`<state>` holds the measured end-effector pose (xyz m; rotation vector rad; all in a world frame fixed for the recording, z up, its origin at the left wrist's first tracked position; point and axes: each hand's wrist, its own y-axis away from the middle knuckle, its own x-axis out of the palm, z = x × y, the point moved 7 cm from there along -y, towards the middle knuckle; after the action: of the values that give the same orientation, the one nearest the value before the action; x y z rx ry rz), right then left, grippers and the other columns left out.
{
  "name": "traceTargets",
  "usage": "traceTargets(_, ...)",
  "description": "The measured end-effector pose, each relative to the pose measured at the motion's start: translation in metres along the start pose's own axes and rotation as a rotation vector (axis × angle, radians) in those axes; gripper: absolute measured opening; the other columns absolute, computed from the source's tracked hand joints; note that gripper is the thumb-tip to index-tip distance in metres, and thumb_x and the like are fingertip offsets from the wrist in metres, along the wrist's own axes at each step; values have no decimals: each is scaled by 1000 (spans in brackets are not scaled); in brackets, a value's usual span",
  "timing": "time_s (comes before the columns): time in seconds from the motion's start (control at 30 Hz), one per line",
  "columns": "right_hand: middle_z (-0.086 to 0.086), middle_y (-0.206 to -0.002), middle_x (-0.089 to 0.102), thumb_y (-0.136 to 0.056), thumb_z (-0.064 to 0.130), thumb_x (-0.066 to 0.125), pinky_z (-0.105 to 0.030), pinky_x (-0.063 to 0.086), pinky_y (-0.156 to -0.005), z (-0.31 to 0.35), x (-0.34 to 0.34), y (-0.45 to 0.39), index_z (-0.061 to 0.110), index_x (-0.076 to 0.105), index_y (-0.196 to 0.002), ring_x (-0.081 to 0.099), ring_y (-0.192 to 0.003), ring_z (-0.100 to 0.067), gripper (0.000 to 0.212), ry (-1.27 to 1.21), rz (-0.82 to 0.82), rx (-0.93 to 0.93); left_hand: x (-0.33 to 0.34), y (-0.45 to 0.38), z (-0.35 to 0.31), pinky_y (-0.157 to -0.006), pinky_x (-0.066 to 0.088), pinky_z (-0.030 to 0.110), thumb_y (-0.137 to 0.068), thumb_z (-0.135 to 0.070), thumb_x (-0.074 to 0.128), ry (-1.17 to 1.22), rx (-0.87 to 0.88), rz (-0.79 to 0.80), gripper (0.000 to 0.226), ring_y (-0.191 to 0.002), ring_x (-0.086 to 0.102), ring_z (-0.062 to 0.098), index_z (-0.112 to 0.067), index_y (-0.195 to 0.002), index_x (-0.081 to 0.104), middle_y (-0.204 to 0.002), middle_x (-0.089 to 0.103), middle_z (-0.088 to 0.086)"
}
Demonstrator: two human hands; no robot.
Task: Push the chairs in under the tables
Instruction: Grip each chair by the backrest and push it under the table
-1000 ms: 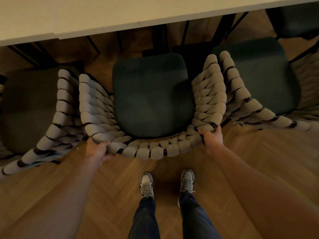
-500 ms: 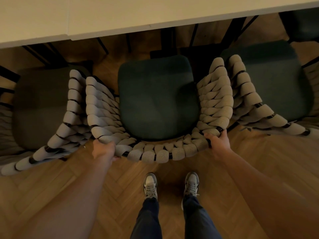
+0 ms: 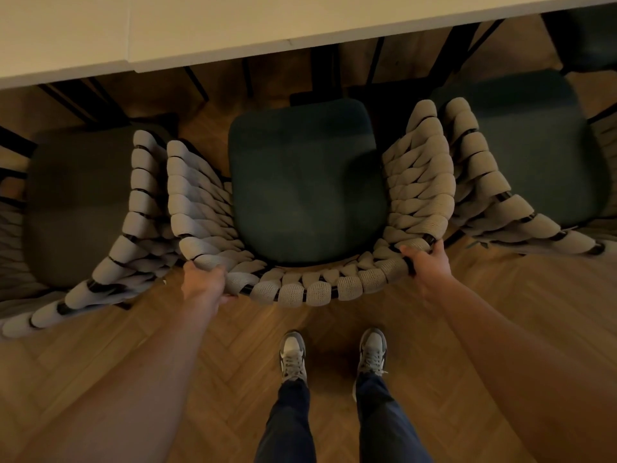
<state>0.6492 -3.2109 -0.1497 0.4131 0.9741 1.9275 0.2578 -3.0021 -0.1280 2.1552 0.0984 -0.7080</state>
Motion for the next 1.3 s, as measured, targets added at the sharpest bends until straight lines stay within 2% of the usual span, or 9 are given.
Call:
traceTargets(0.43, -5, -129, 56, -89, 5, 69, -51, 53, -97, 3, -7, -1, 26, 37, -146, 59, -117, -28, 69, 1, -7, -24, 7, 11, 4, -73, 59, 56, -93, -6, 60, 61, 0, 57, 71, -119, 52, 46, -28, -150, 23, -146, 36, 18)
traceTargets(0.53, -5, -135, 54, -90, 11, 70, -48, 53, -98, 3, -9, 4, 25, 35, -149, 58, -119, -26, 70, 64, -13, -65, 5, 14, 5, -75, 58, 56, -94, -10, 60, 63, 19, 62, 71, -116, 54, 42, -28, -151, 22, -145, 38, 17)
traceTargets(0.63, -1, -143, 48, -93, 26, 68, -40, 49, -102, -3, -14, 14, 24, 23, -157, 51, -128, -23, 78, 68, -28, -91, -3, 20, 9, -77, 59, 54, -95, -20, 62, 30, 96, 48, 71, -120, 54, 38, -28, -152, 21, -146, 40, 12)
traceTargets(0.73, -5, -151, 45, -96, 43, 59, -49, 44, -109, -27, -19, 35, 23, 30, -155, 49, -133, -25, 68, 46, -55, -27, -13, 27, 21, -79, 59, 48, -95, -31, 62, 23, 147, 64, 70, -111, 60, 31, -26, -152, 22, -140, 47, 11)
traceTargets(0.83, -6, -134, 57, -102, 41, 49, -44, 51, -98, -53, -10, 63, 19, 45, -145, 58, -120, -25, 49, 59, -40, 21, -29, 36, 42, -80, 58, 45, -95, -36, 61, 50, 132, 51, 55, -103, 62, 24, -21, -143, 39, -125, 57, 9)
traceTargets(0.9, -6, -120, 62, -104, 36, 46, -33, 53, -80, -67, 6, 88, 16, 51, -136, 63, -107, -23, 38, 111, -31, 31, -40, 42, 57, -74, 56, 35, -96, -33, 59, 96, 141, 60, 40, -98, 64, 19, -19, -132, 49, -114, 62, 5)
traceTargets(0.97, -9, -111, 65, -105, 31, 45, -30, 51, -71, -81, 29, 110, 14, 55, -123, 65, -99, -22, 27, 179, -18, 35, -56, 42, 69, -76, 53, 33, -97, -30, 58, 105, 159, 72, 28, -95, 66, 15, -19, -123, 55, -106, 65, 1)
traceTargets(1.1, -13, -109, 67, -104, 24, 49, -41, 55, -90, -118, 97, 152, 18, 60, -102, 66, -101, -26, 13, 279, 85, 58, -107, 24, 88, -90, 53, 39, -98, -25, 56, 69, 191, 94, 7, -91, 67, 14, -24, -98, 63, -98, 69, -1)
traceTargets(1.3, -7, -107, 68, -102, 25, 52, -41, 55, -94, -157, 215, 209, 16, 62, -111, 67, -100, -21, 15, 384, 238, 45, -207, -13, 108, -87, 52, 39, -99, -23, 54, 75, 186, 40, 15, -90, 68, 15, -25, -88, 65, -92, 70, -1)
